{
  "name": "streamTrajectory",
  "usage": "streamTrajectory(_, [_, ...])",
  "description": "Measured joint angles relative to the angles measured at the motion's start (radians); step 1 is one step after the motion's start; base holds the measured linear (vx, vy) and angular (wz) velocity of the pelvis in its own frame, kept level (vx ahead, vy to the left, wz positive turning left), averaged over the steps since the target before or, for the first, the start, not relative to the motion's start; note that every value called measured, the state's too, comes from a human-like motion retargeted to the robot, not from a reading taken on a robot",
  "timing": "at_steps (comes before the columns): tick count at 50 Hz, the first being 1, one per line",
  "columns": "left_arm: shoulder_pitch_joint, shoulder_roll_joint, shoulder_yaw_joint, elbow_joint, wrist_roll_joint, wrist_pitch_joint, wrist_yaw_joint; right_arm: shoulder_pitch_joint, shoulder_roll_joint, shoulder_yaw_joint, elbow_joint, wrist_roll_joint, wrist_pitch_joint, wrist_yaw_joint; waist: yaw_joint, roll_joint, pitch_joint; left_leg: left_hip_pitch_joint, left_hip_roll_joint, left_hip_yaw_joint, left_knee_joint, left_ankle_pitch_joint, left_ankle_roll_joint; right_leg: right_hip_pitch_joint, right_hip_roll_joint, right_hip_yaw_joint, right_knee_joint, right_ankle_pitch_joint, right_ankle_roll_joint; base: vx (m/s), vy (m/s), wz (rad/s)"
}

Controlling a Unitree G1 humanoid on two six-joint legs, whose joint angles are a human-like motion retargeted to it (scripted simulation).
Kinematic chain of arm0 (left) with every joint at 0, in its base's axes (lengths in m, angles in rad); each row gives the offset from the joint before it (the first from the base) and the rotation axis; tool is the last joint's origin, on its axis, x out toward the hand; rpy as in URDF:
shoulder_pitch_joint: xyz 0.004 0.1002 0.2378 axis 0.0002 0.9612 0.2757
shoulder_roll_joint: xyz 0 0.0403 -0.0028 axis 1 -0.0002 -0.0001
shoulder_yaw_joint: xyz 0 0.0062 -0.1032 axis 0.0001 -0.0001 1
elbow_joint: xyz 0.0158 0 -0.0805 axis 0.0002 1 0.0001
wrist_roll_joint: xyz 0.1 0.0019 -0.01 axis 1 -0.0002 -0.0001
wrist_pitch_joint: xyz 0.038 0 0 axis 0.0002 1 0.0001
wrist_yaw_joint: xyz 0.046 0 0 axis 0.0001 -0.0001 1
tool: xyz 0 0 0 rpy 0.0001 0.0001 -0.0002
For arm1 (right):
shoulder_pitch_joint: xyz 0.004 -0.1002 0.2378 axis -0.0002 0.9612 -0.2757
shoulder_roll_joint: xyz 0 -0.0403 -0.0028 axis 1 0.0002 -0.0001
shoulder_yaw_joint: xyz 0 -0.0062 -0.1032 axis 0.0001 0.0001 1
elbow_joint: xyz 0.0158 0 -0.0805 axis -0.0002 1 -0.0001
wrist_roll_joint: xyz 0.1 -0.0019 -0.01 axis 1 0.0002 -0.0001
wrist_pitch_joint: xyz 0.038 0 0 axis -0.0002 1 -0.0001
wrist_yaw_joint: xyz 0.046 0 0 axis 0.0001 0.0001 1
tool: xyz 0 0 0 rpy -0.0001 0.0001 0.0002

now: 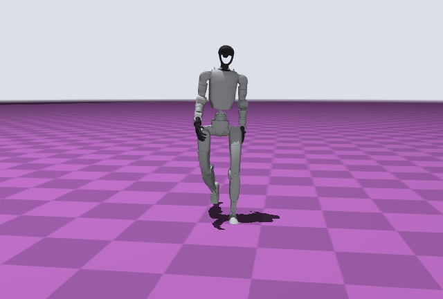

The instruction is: Walk run

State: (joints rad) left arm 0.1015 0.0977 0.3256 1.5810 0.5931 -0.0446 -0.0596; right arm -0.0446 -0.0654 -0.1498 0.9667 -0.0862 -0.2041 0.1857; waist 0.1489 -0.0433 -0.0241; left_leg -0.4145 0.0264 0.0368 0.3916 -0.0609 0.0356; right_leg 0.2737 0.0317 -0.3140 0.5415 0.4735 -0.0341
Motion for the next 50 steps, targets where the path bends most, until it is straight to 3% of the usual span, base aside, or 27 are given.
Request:
streamTrajectory(2, [-0.054, 0.007, -0.055, -0.03, -0.044, -0.017, -0.011, 0.047, -0.021, 0.007, 0.052, -0.062, -0.002, -0.032, -0.005, 0.024, 0.005, 0.081, 0.015, 0.02, -0.01, -0.046, 0.041, -0.106, -0.046, -0.035, 0.217, -0.07, -0.063, 1.47, 0.08, -0.3])
streamTrajectory(3, [-0.084, 0.015, -0.063, -0.048, -0.051, -0.026, -0.012, 0.069, -0.024, 0.012, 0.082, -0.079, -0.013, -0.039, -0.01, 0.028, -0.002, 0.117, 0.023, 0.051, -0.034, -0.057, 0.053, -0.192, -0.057, -0.015, 0.314, -0.124, -0.066, 1.33, 0.01, -0.54])
streamTrajectory(7, [-0.218, 0.053, -0.062, -0.167, -0.033, -0.081, -0.025, 0.13, -0.011, -0.024, 0.22, -0.111, -0.046, -0.059, -0.104, 0.017, 0.0, 0.262, -0.032, 0.042, -0.184, -0.059, 0.059, -0.546, -0.065, 0.048, 0.485, -0.281, 0.023, 0.82, -0.01, 0.31])
streamTrajectory(13, [-0.39, 0.161, -0.135, -0.361, -0.106, -0.179, -0.123, 0.225, -0.008, -0.063, 0.407, -0.081, -0.03, -0.043, -0.29, -0.013, 0.007, 0.46, -0.127, 0.031, -0.304, -0.116, 0.093, -0.8, -0.156, 0.001, 0.016, -0.434, 0.073, 1.06, -0.09, 1.03])
streamTrajectory(18, [-0.463, 0.257, -0.189, -0.509, -0.139, -0.229, -0.188, 0.286, 0.014, -0.126, 0.485, -0.034, 0.004, -0.002, -0.364, -0.036, -0.005, 0.623, -0.179, -0.044, -0.336, -0.181, 0.108, -0.908, -0.158, 0.053, -0.415, -0.52, 0.105, 0.98, -0.22, 0.67])
streamTrajectory(20, [-0.458, 0.264, -0.211, -0.556, -0.143, -0.24, -0.203, 0.3, 0.021, -0.159, 0.508, 0.001, 0.011, 0.004, -0.359, -0.039, -0.016, 0.671, -0.191, -0.08, -0.317, -0.168, 0.103, -0.924, -0.17, 0.019, -0.402, -0.525, 0.067, 1.35, -0.33, 0.39])
streamTrajectory(21, [-0.442, 0.254, -0.214, -0.569, -0.143, -0.249, -0.198, 0.3, 0.023, -0.169, 0.515, 0.017, 0.02, 0.007, -0.354, -0.032, -0.027, 0.681, -0.187, -0.095, -0.294, -0.129, 0.089, -0.928, -0.167, 0.02, -0.343, -0.553, 0.013, 1.37, -0.31, 0.27])
streamTrajectory(23, [-0.392, 0.223, -0.209, -0.583, -0.131, -0.266, -0.186, 0.3, 0.025, -0.185, 0.526, 0.033, 0.029, 0.013, -0.362, -0.037, -0.051, 0.708, -0.194, -0.099, -0.238, 0.001, 0.067, -0.909, -0.202, -0.052, -0.279, -0.496, -0.036, 1.17, -0.22, 0.26])
streamTrajectory(25, [-0.298, 0.177, -0.191, -0.584, -0.085, -0.285, -0.178, 0.304, 0.021, -0.195, 0.542, 0.047, 0.026, 0.006, -0.342, -0.079, -0.068, 0.747, -0.222, 0.005, -0.17, 0.263, 0.082, -0.866, -0.234, 0.048, -0.212, -0.422, -0.013, 1.81, -0.44, 0.05])
streamTrajectory(27, [-0.202, 0.122, -0.209, -0.546, -0.04, -0.299, -0.142, 0.299, 0.025, -0.216, 0.537, 0.067, 0.025, -0.023, -0.328, -0.084, -0.073, 0.706, -0.163, 0.147, 0.034, 0.44, 0.168, -0.812, -0.301, 0.057, -0.131, -0.457, -0.016, 1.6, -0.26, 0.11])
streamTrajectory(28, [-0.17, 0.092, -0.212, -0.51, -0.018, -0.294, -0.11, 0.284, 0.023, -0.215, 0.528, 0.079, 0.019, -0.035, -0.289, -0.116, -0.068, 0.673, -0.187, 0.206, 0.143, 0.474, 0.206, -0.767, -0.309, 0.087, -0.13, -0.494, -0.028, 1.28, -0.22, -0.66])
streamTrajectory(30, [-0.126, 0.052, -0.208, -0.404, 0.026, -0.265, -0.06, 0.248, 0.015, -0.183, 0.513, 0.114, 0.006, -0.044, -0.236, -0.16, -0.043, 0.615, -0.174, 0.289, 0.357, 0.36, 0.226, -0.658, -0.305, 0.102, -0.145, -0.546, -0.042, 0.99, -0.26, -0.79])
streamTrajectory(32, [-0.087, 0.04, -0.203, -0.283, 0.068, -0.226, -0.055, 0.194, 0.005, -0.155, 0.5, 0.127, 0.011, -0.052, -0.208, -0.161, -0.031, 0.49, -0.107, 0.31, 0.542, 0.227, 0.226, -0.555, -0.277, 0.065, -0.196, -0.562, -0.038, 1.19, -0.27, -0.04])
streamTrajectory(33, [-0.067, 0.03, -0.197, -0.23, 0.091, -0.203, -0.051, 0.165, 0.002, -0.151, 0.487, 0.124, 0.015, -0.06, -0.194, -0.167, -0.029, 0.412, -0.114, 0.304, 0.586, 0.197, 0.225, -0.51, -0.278, 0.053, -0.231, -0.561, -0.026, 1.22, -0.2, 0.21])
streamTrajectory(35, [-0.03, 0.01, -0.166, -0.131, 0.131, -0.158, -0.015, 0.1, -0.002, -0.138, 0.452, 0.124, 0.015, -0.072, -0.164, -0.165, -0.014, 0.276, -0.153, 0.249, 0.603, 0.143, 0.171, -0.416, -0.246, 0.006, -0.308, -0.552, -0.018, 0.82, -0.17, 0.07])
streamTrajectory(40, [0.085, -0.005, -0.073, 0.012, 0.116, -0.076, 0.022, -0.054, -0.039, -0.082, 0.324, 0.147, 0.009, -0.066, -0.055, -0.132, 0.02, 0.076, -0.152, 0.239, 0.252, 0.061, 0.066, -0.229, -0.127, -0.091, -0.447, -0.567, -0.012, 1.0, -0.24, -0.48])
streamTrajectory(43, [0.142, -0.012, -0.028, 0.035, 0.082, -0.06, 0.028, -0.14, -0.059, -0.072, 0.228, 0.111, 0.008, -0.057, 0.011, -0.07, 0.05, 0.003, -0.126, 0.169, -0.055, 0.056, -0.017, -0.118, -0.029, -0.068, -0.496, -0.617, -0.004, 1.25, -0.13, -0.91])
streamTrajectory(47, [0.178, -0.018, 0.005, 0.038, 0.066, -0.062, 0.02, -0.23, -0.096, -0.024, 0.128, 0.068, 0.015, -0.025, 0.04, -0.053, 0.074, -0.09, -0.124, 0.07, -0.328, 0.026, -0.09, -0.027, 0.02, 0.019, -0.5, -0.666, -0.004, 0.87, -0.07, -0.58])
streamTrajectory(48, [0.183, -0.014, 0.005, 0.038, 0.063, -0.063, 0.013, -0.239, -0.095, -0.015, 0.112, 0.056, 0.018, -0.021, 0.041, -0.053, 0.07, -0.107, -0.119, 0.071, -0.334, 0.025, -0.103, -0.017, 0.026, 0.039, -0.488, -0.656, 0.008, 1.09, -0.08, -0.41])
streamTrajectory(50, [0.18, -0.003, -0.001, 0.04, 0.06, -0.057, 0.003, -0.238, -0.084, 0.003, 0.099, 0.03, 0.015, -0.02, 0.029, -0.059, 0.055, -0.128, -0.129, 0.048, -0.266, 0.017, -0.031, -0.003, 0.026, 0.059, -0.453, -0.589, 0.047, 1.07, -0.07, -0.19])
